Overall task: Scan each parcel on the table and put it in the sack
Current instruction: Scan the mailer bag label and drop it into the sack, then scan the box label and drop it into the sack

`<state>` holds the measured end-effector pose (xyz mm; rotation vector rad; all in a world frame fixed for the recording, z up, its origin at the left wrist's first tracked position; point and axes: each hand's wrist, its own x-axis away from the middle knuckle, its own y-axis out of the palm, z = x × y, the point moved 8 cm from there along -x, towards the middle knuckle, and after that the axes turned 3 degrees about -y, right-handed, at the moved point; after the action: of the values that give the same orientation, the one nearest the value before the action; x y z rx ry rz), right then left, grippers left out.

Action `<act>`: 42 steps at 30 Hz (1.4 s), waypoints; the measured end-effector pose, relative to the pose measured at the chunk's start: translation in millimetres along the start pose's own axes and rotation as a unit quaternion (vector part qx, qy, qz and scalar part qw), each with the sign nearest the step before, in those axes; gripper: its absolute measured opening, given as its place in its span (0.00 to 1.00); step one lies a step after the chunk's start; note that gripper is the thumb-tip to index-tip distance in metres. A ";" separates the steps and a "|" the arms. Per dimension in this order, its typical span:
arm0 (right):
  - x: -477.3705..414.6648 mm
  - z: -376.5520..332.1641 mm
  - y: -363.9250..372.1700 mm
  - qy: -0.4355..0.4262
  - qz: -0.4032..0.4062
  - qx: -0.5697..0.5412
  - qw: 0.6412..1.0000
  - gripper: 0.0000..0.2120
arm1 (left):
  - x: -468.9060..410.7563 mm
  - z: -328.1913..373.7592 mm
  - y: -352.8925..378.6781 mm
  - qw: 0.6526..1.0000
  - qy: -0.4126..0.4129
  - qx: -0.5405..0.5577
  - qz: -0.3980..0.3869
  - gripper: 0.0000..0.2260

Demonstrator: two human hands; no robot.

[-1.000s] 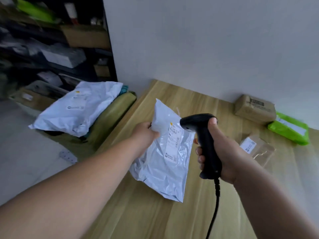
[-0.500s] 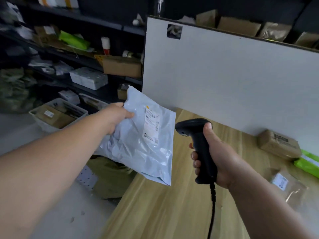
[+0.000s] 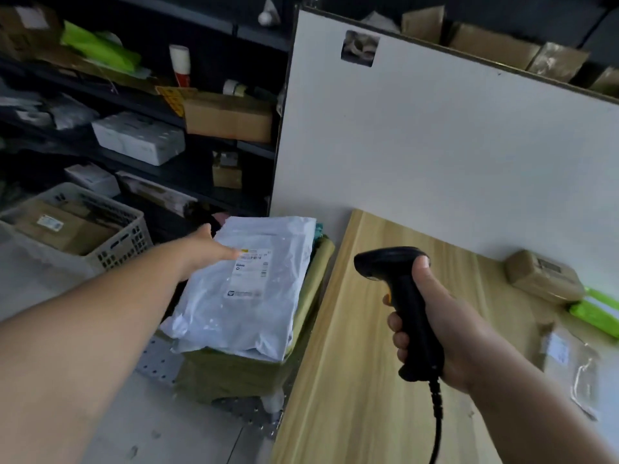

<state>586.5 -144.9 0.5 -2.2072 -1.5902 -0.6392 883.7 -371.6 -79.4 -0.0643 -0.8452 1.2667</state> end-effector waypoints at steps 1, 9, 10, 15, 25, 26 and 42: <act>0.2 1.5 0.7 0.002 0.001 0.000 1.000 0.45 | -2.7 -1.7 10.4 1.000 0.009 -0.020 -0.018 0.43; 10.2 14.9 -19.2 0.022 0.037 -0.006 0.999 0.46 | 2.5 8.9 87.6 0.981 0.064 -0.137 -0.118 0.40; 12.4 17.4 -25.5 0.024 0.044 -0.007 0.999 0.46 | 4.8 8.9 96.9 0.978 0.065 -0.157 -0.122 0.39; 22.7 29.8 -64.2 0.026 0.076 -0.022 0.997 0.48 | 19.7 24.9 130.7 0.952 0.118 -0.273 -0.069 0.38; 52.5 67.5 -202.3 0.019 0.143 -0.027 0.989 0.38 | 118.4 142.6 297.9 0.854 0.363 -0.370 -0.046 0.34; 55.5 72.6 -223.8 0.021 0.150 -0.029 0.988 0.37 | 128.3 151.4 321.0 0.847 0.367 -0.382 -0.049 0.34; 66.1 148.4 -567.6 0.058 0.250 -0.068 0.964 0.33 | 189.4 225.9 671.1 0.914 0.177 -0.340 -0.134 0.38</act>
<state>88.4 162.1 -78.8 -2.4819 -0.8961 -0.7176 217.9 -71.8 -144.7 -0.6925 -0.9036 0.6271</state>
